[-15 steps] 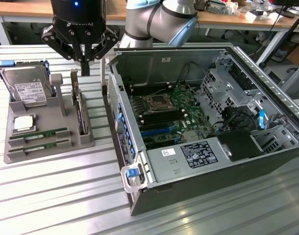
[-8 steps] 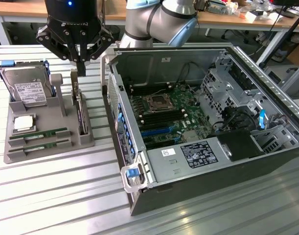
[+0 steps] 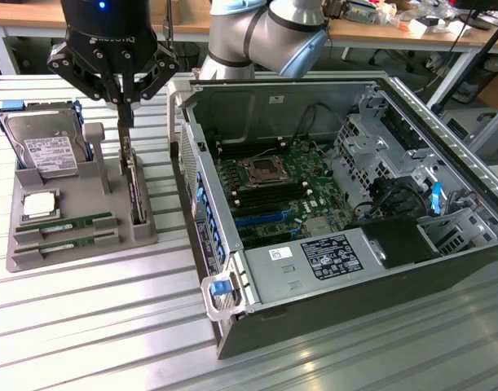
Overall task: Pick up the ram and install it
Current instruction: 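Reach for the ram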
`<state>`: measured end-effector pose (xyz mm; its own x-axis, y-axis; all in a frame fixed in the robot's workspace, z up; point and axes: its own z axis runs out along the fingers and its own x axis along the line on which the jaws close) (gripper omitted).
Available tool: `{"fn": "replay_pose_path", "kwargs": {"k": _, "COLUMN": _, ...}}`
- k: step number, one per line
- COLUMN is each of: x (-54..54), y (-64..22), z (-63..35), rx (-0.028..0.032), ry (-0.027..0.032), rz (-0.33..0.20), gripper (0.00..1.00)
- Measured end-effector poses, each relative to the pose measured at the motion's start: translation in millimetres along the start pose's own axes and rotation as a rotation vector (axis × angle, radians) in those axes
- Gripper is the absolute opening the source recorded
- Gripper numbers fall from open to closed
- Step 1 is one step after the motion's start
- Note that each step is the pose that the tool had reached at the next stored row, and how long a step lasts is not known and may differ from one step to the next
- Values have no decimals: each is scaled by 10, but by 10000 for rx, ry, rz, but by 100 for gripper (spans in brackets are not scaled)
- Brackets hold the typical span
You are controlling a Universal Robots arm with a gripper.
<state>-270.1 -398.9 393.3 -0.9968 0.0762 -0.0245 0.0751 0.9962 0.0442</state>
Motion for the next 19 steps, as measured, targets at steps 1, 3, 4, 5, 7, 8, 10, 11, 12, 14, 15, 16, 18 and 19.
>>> {"fn": "replay_pose_path", "kwargs": {"k": 1, "x": 15, "y": -1, "z": 0, "rx": 0, "ry": 0, "rz": 0, "gripper": 11}}
{"fn": "replay_pose_path", "kwargs": {"k": 3, "x": 40, "y": -3, "z": -1, "rx": 0, "ry": 1, "rz": 0, "gripper": 11}}
{"fn": "replay_pose_path", "kwargs": {"k": 4, "x": 53, "y": -4, "z": -1, "rx": 0, "ry": 0, "rz": 0, "gripper": 11}}
{"fn": "replay_pose_path", "kwargs": {"k": 5, "x": 65, "y": -5, "z": -2, "rx": 0, "ry": 1, "rz": -1, "gripper": 11}}
{"fn": "replay_pose_path", "kwargs": {"k": 7, "x": 250, "y": -19, "z": -7, "rx": 2, "ry": 0, "rz": 0, "gripper": 11}}
{"fn": "replay_pose_path", "kwargs": {"k": 8, "x": 347, "y": -26, "z": -10, "rx": 3, "ry": 0, "rz": 1, "gripper": 11}}
{"fn": "replay_pose_path", "kwargs": {"k": 10, "x": 475, "y": -36, "z": -13, "rx": 2, "ry": 0, "rz": 0, "gripper": 11}}
{"fn": "replay_pose_path", "kwargs": {"k": 11, "x": 475, "y": -36, "z": -13, "rx": 2, "ry": 0, "rz": 0, "gripper": 11}}
{"fn": "replay_pose_path", "kwargs": {"k": 12, "x": 475, "y": -36, "z": -14, "rx": 3, "ry": 1, "rz": 0, "gripper": 11}}
{"fn": "replay_pose_path", "kwargs": {"k": 14, "x": 475, "y": -36, "z": -13, "rx": 2, "ry": 0, "rz": 0, "gripper": 11}}
{"fn": "replay_pose_path", "kwargs": {"k": 15, "x": 475, "y": -36, "z": -13, "rx": 2, "ry": 0, "rz": 0, "gripper": 11}}
{"fn": "replay_pose_path", "kwargs": {"k": 16, "x": 475, "y": -36, "z": -13, "rx": 2, "ry": 0, "rz": 0, "gripper": 11}}
{"fn": "replay_pose_path", "kwargs": {"k": 18, "x": 475, "y": -36, "z": -13, "rx": 2, "ry": 0, "rz": 0, "gripper": 11}}
{"fn": "replay_pose_path", "kwargs": {"k": 19, "x": 475, "y": -36, "z": -13, "rx": 2, "ry": 0, "rz": 0, "gripper": 11}}
